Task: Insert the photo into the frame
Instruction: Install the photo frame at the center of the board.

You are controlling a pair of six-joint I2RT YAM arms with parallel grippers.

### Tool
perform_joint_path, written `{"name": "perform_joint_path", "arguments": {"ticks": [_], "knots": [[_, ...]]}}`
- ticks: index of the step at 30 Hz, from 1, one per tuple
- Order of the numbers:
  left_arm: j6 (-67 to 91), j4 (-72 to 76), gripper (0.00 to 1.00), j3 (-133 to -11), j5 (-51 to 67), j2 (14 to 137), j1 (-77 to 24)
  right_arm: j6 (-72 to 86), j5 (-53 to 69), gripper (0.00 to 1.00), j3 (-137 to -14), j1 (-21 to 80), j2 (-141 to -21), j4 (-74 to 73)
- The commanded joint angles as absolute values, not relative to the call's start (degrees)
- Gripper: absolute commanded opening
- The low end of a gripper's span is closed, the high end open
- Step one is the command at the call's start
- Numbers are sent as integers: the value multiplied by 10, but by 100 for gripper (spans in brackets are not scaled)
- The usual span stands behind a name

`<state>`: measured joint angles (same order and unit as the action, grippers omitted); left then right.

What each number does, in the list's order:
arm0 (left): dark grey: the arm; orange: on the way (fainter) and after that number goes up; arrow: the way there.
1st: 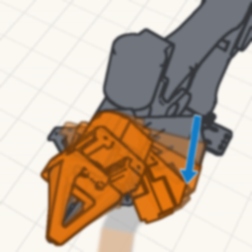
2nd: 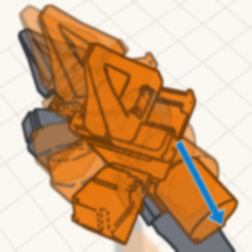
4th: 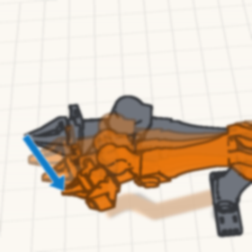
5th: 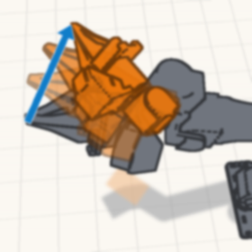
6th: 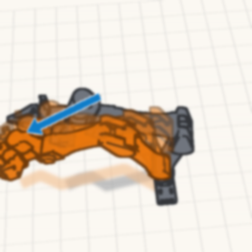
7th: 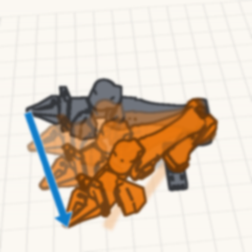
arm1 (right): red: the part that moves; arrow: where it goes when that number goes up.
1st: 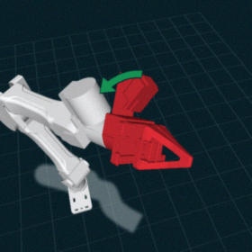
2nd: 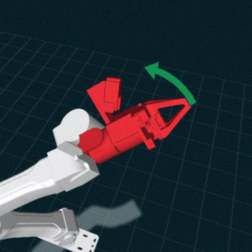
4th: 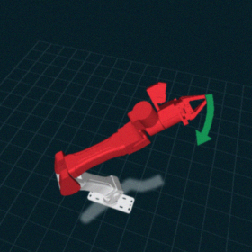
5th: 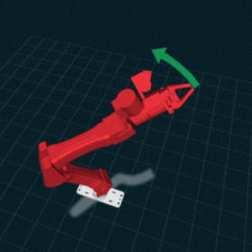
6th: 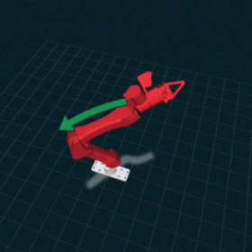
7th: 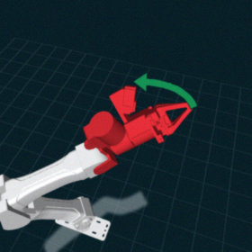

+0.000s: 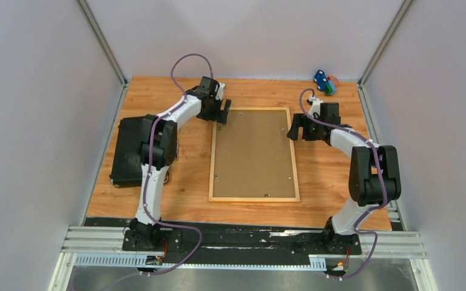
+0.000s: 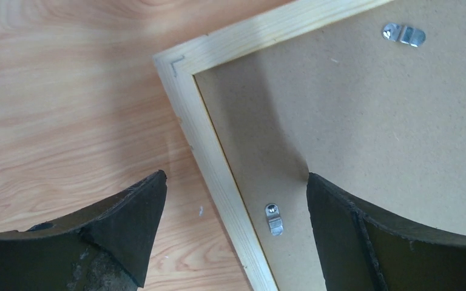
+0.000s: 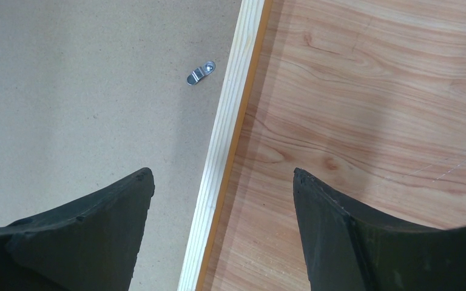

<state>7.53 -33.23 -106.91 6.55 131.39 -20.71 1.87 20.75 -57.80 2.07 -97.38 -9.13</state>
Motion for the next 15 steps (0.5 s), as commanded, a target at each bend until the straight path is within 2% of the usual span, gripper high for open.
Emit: {"name": "perform_joint_path", "arguments": {"ticks": [1,15], "knots": [[86,-335,93,-1084,24,1321,-220,25,222,82,-601,20,-978,-79],[90,-344,93,-1055,12,1316,-230,22,225,82,-601,20,-981,-81]]}}
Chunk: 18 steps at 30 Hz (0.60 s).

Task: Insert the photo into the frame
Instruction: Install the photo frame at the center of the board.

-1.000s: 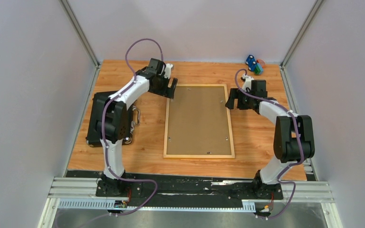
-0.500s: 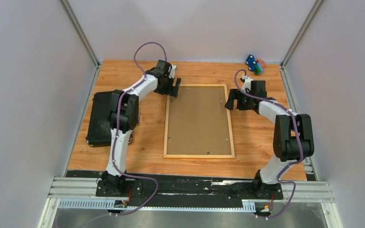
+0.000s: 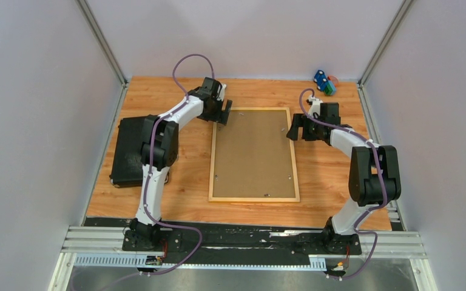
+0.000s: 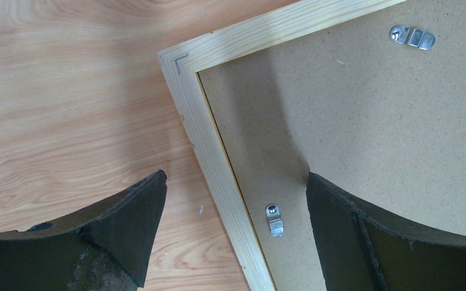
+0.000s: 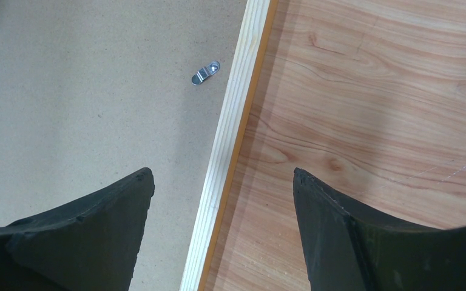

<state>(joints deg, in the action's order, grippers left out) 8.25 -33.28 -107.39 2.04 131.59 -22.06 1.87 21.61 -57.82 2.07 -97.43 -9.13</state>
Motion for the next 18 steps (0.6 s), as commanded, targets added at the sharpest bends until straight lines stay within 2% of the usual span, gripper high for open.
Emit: {"name": "perform_joint_path", "arguments": {"ticks": [1,12,18], "knots": [[91,-343,93,-1051,13,1315,-230,22,225,82,-601,20,-981,-81],[94,-347,93,-1029,24,1305,-229,20,224,82,-601,20,-980,-82],[94,-359,96,-1048,51,1275,-229,19,222,82,-602,20,-985,-82]]}}
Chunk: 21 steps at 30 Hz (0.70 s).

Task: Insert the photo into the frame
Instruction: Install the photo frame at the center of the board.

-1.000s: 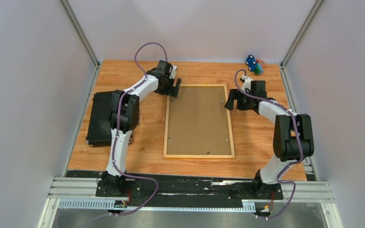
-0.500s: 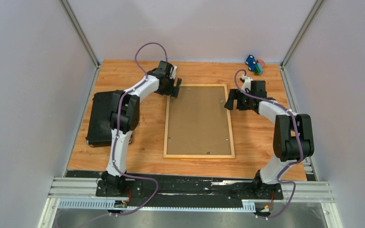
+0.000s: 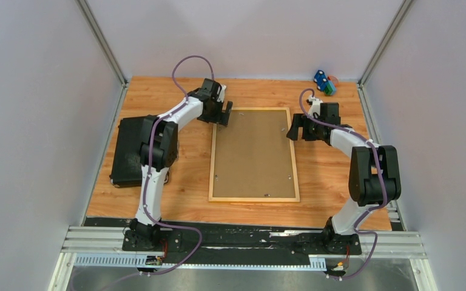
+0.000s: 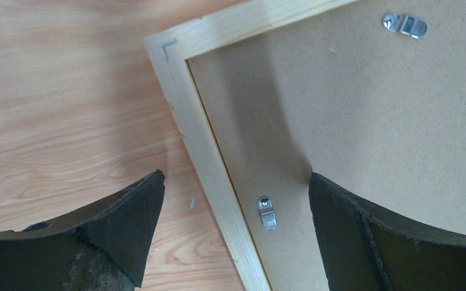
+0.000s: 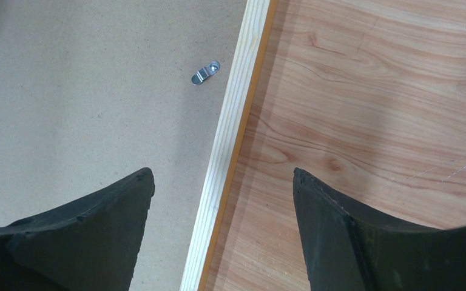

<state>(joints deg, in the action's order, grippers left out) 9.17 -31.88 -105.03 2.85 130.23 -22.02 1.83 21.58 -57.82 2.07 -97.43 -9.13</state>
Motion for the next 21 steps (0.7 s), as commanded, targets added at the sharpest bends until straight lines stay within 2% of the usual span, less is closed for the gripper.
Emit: {"name": "perform_joint_path", "arguments": {"ticks": [1,7,13,21], "knots": [[94,-362,97,-1057,54,1269,-229,20,222,82,-602,20,-986,-82],[90,-378,99,-1068,64,1236,-229,20,220,82,-603,20,-990,-82],[79,-379,98,-1003,73,1188,-229,19,220,82,-603,20,-990,-82],[61,-377,90,-908,96,1141,-219,19,218,82,-603,20,-990,-82]]}}
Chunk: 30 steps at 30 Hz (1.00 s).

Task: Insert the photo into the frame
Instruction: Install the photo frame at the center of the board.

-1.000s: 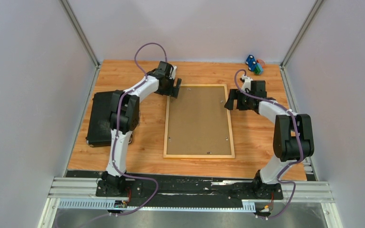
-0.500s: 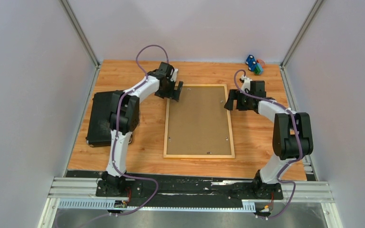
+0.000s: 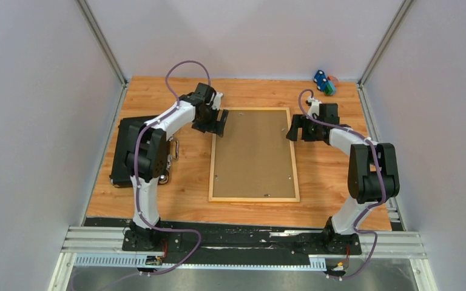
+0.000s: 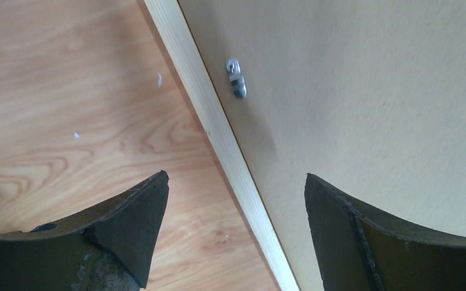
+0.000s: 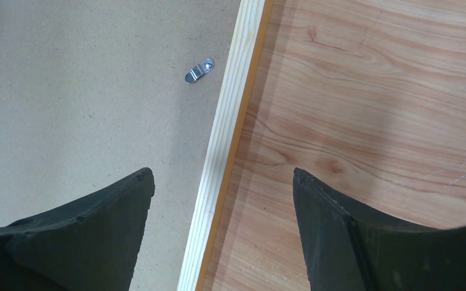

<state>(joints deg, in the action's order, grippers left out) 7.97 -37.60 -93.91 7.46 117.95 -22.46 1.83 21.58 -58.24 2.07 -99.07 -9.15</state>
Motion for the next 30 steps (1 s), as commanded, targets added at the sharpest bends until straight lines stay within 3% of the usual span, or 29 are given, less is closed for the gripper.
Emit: {"name": "perform_joint_path", "arguments": {"ticks": [1,14,30], "knots": [[60,-376,87,-896,99,1136,-217,18,218,82,-603,20,-990,-82],[63,-366,54,-834,155,1131,-214,17,212,82,-603,20,-991,-82],[79,-355,39,-798,166,1122,-213,17,216,82,-608,22,-1001,-83]]}}
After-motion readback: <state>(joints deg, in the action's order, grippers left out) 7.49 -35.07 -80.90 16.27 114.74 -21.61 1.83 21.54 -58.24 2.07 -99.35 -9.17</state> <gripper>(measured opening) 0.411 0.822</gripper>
